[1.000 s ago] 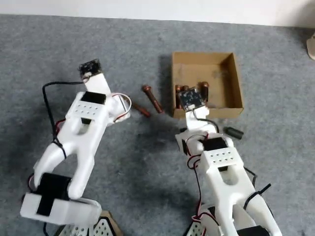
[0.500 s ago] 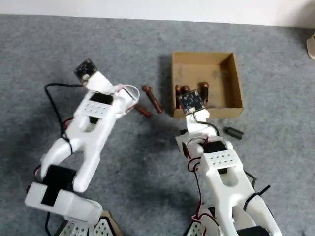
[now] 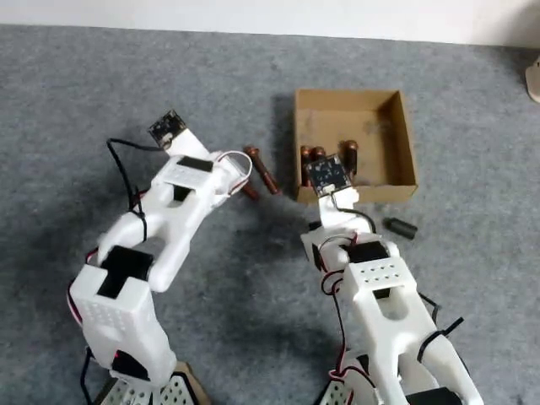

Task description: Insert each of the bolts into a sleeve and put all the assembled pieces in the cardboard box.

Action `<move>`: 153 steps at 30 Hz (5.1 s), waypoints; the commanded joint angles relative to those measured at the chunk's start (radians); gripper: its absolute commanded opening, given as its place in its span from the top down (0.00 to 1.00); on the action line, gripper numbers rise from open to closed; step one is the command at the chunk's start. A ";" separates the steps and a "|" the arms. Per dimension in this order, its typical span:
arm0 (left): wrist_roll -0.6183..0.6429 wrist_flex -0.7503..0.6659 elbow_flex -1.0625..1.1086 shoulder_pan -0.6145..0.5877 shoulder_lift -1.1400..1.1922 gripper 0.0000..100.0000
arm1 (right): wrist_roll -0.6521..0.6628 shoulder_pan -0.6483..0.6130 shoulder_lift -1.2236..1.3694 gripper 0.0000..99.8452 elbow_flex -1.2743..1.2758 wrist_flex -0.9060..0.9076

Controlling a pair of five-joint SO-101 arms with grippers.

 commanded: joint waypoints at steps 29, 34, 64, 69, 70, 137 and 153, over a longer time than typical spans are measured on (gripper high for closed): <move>-0.164 0.002 0.101 0.044 -0.245 0.99 | -0.011 0.024 -0.446 0.99 0.177 -0.012; -0.327 -0.057 0.225 0.090 -0.410 0.99 | -0.015 0.022 -0.757 0.99 0.329 -0.013; -0.634 -0.819 0.889 0.325 -1.254 0.99 | -0.037 -0.156 -1.256 0.99 0.588 -0.008; -0.575 -0.936 1.001 0.326 -1.282 0.99 | -0.037 -0.160 -1.256 0.99 0.588 -0.010; -0.523 -0.934 1.003 0.325 -1.282 0.99 | -0.037 -0.160 -1.256 0.99 0.588 -0.012; -0.322 -0.836 0.978 0.441 -1.283 0.99 | 0.011 -0.156 -1.256 0.99 0.582 0.008; -0.399 -0.730 1.017 0.501 -1.283 0.99 | 0.009 -0.102 -1.256 0.99 0.582 0.008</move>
